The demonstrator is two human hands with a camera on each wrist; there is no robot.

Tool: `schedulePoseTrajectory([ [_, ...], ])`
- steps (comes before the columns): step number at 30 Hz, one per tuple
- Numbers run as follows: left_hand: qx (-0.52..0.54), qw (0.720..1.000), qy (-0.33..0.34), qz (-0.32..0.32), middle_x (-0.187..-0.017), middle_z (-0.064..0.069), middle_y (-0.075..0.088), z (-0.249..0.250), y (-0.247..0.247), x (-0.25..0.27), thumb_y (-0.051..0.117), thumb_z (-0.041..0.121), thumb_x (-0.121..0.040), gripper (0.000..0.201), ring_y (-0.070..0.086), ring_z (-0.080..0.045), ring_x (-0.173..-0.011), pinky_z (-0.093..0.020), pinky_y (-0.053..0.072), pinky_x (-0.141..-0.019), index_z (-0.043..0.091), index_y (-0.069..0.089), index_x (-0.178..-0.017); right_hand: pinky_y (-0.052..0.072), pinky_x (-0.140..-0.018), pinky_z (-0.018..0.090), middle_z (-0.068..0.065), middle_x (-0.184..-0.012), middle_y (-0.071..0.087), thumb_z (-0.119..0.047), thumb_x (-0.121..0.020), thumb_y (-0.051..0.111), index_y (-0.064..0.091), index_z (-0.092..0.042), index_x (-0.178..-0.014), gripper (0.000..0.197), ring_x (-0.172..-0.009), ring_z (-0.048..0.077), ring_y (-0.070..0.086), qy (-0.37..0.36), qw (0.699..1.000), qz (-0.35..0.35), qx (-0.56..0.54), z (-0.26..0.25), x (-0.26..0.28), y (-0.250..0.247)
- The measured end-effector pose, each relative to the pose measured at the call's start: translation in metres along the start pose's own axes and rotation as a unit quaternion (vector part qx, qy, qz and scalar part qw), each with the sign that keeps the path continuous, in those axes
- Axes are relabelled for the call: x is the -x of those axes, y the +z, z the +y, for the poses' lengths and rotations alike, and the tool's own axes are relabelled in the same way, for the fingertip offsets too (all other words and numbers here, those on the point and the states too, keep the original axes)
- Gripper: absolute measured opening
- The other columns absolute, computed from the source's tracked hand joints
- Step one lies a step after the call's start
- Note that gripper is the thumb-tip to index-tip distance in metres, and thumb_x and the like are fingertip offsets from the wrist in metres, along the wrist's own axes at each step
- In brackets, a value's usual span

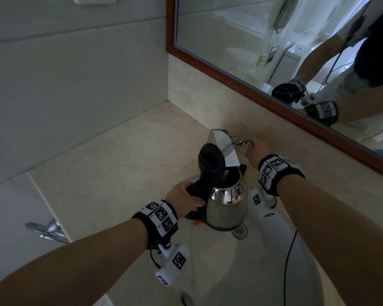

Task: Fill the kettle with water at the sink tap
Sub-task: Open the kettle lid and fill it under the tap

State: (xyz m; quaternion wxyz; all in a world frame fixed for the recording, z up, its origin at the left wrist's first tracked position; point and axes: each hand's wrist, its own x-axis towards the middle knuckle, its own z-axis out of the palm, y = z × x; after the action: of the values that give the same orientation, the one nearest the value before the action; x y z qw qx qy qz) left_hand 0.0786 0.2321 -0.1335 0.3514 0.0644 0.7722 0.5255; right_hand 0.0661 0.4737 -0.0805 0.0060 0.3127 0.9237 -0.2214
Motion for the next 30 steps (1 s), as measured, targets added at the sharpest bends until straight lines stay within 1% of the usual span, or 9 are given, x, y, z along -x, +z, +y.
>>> schedulePoseTrajectory([
  [3,-0.001,1.0,0.002,0.001,-0.095,-0.01,0.07,0.0005,0.0006,0.0004,0.073,0.004,-0.069,0.026,0.067,-0.03,-0.095,-0.046,0.056,-0.089,0.023,0.063,-0.084,0.049,-0.094,0.042,0.021,-0.118,0.065,-0.013,-0.1,0.032,0.056,-0.008,-0.127,0.037,-0.108,0.038,0.059,-0.001,1.0,0.004,0.01,-0.0004,0.0003,0.0001],
  [7,-0.001,1.0,0.0,-0.006,-0.095,-0.009,0.07,0.0017,0.0001,0.0006,0.073,0.005,-0.07,0.026,0.068,-0.029,-0.095,-0.044,0.057,-0.087,0.023,0.063,-0.087,0.049,-0.093,0.042,0.023,-0.118,0.065,-0.013,-0.1,0.031,0.056,-0.006,-0.127,0.037,-0.107,0.039,0.059,-0.005,1.0,0.008,0.008,-0.0001,-0.0003,0.0003],
  [10,0.003,1.0,-0.001,-0.002,-0.097,-0.011,0.071,0.0024,0.0003,0.0009,0.073,0.004,-0.07,0.027,0.068,-0.029,-0.095,-0.044,0.057,-0.087,0.022,0.064,-0.088,0.048,-0.09,0.04,0.022,-0.117,0.065,-0.013,-0.1,0.032,0.057,-0.006,-0.127,0.037,-0.106,0.039,0.059,-0.005,1.0,0.011,0.011,0.0006,-0.0003,0.0004],
  [12,0.001,1.0,0.0,0.0,-0.099,-0.012,0.07,0.0024,0.0009,0.0016,0.073,0.004,-0.07,0.027,0.067,-0.03,-0.096,-0.045,0.057,-0.088,0.024,0.063,-0.086,0.048,-0.089,0.04,0.022,-0.116,0.065,-0.014,-0.1,0.032,0.056,-0.008,-0.127,0.036,-0.105,0.039,0.06,-0.004,1.0,0.011,0.01,0.0011,-0.0002,0.0006],
  [15,0.0,1.0,0.0,0.001,-0.095,-0.009,0.069,0.0017,0.0015,0.0014,0.073,0.004,-0.071,0.028,0.067,-0.03,-0.097,-0.045,0.056,-0.089,0.027,0.061,-0.08,0.05,-0.089,0.041,0.022,-0.115,0.065,-0.014,-0.1,0.032,0.056,-0.005,-0.126,0.036,-0.104,0.039,0.06,-0.002,1.0,0.005,0.015,0.001,-0.0007,0.0006],
  [19,-0.001,1.0,-0.003,0.005,-0.093,-0.007,0.07,0.001,0.0013,0.002,0.073,0.004,-0.07,0.029,0.068,-0.029,-0.095,-0.046,0.057,-0.089,0.029,0.061,-0.079,0.05,-0.091,0.041,0.022,-0.116,0.065,-0.016,-0.1,0.032,0.056,-0.007,-0.126,0.036,-0.105,0.038,0.06,0.004,1.0,0.004,0.004,0.001,-0.0009,0.0009],
  [25,-0.01,1.0,-0.002,0.001,-0.091,-0.006,0.069,0.0024,0.0008,0.0022,0.073,0.005,-0.07,0.027,0.067,-0.029,-0.095,-0.046,0.056,-0.089,0.027,0.061,-0.081,0.05,-0.093,0.041,0.021,-0.115,0.066,-0.015,-0.1,0.032,0.057,-0.009,-0.126,0.037,-0.105,0.037,0.06,0.001,1.0,0.007,-0.003,0.0013,-0.0014,0.0008],
  [28,-0.011,1.0,-0.002,0.002,-0.087,-0.002,0.068,0.0014,0.0009,0.0026,0.073,0.005,-0.07,0.029,0.067,-0.027,-0.094,-0.045,0.056,-0.09,0.03,0.06,-0.079,0.049,-0.092,0.041,0.021,-0.115,0.066,-0.015,-0.1,0.032,0.057,-0.009,-0.126,0.037,-0.105,0.038,0.06,-0.001,1.0,0.007,-0.004,0.0016,-0.001,0.0012],
  [30,-0.009,1.0,-0.004,0.003,-0.087,-0.003,0.068,0.0016,0.0014,0.0034,0.073,0.005,-0.07,0.03,0.067,-0.028,-0.094,-0.046,0.056,-0.09,0.03,0.06,-0.078,0.048,-0.091,0.04,0.021,-0.116,0.066,-0.015,-0.1,0.032,0.057,-0.008,-0.126,0.036,-0.105,0.038,0.06,-0.001,1.0,0.009,-0.003,0.0015,-0.0004,0.0009],
])
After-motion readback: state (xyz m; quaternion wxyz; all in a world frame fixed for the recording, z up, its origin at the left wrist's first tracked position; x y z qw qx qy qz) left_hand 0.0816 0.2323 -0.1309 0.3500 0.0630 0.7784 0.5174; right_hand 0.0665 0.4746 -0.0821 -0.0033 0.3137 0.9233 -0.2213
